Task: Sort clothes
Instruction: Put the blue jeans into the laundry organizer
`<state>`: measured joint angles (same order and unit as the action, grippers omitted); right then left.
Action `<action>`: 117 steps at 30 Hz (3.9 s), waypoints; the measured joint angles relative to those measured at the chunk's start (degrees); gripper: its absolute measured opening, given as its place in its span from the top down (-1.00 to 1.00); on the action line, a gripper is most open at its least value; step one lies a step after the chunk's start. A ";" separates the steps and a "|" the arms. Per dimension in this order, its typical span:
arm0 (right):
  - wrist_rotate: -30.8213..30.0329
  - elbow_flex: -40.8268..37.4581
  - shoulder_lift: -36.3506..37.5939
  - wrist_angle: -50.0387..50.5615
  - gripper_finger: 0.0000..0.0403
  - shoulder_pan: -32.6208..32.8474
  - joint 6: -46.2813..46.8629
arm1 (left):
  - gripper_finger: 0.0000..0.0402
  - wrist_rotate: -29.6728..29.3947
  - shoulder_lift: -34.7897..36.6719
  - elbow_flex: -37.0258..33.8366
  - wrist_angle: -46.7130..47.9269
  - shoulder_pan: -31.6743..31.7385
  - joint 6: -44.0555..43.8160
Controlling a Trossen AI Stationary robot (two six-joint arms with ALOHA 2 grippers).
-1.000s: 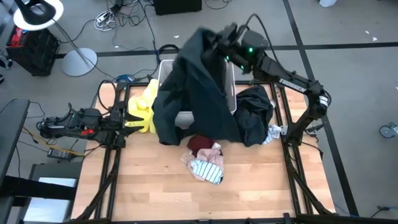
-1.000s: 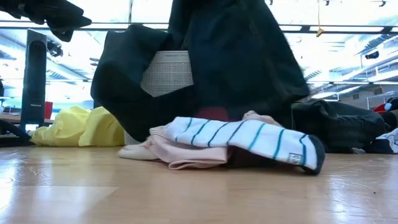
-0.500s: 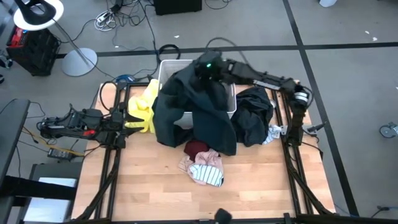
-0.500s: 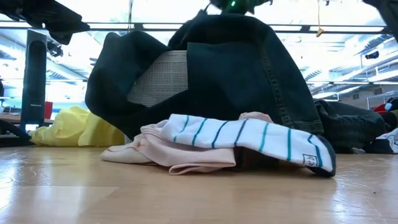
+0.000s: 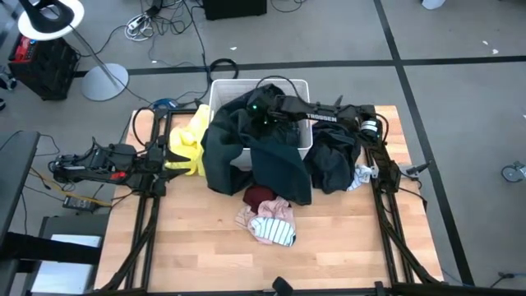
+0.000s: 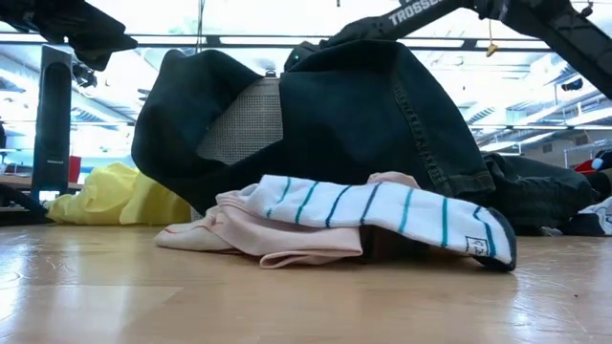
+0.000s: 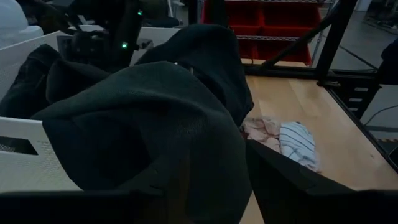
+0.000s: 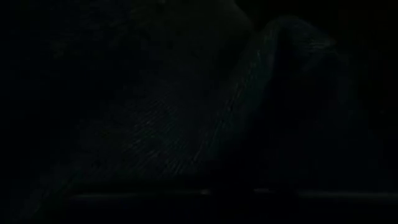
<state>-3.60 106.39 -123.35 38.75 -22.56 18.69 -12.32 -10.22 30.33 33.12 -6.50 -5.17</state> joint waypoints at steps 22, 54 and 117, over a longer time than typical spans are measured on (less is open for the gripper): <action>3.86 -0.40 23.67 12.77 0.01 -2.59 -0.29 | 0.19 0.42 0.02 0.00 0.06 0.02 -1.11; -13.09 -48.54 51.23 8.59 0.01 38.55 39.37 | 0.19 -0.31 0.02 0.00 0.04 0.02 -1.03; 0.88 4.15 8.01 -3.93 0.99 0.77 -7.11 | 0.19 -1.05 0.00 -0.02 0.48 0.02 -2.16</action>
<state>-2.73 110.54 -115.34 34.83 -21.79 11.58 -13.37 -10.22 30.30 33.61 -6.48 -7.33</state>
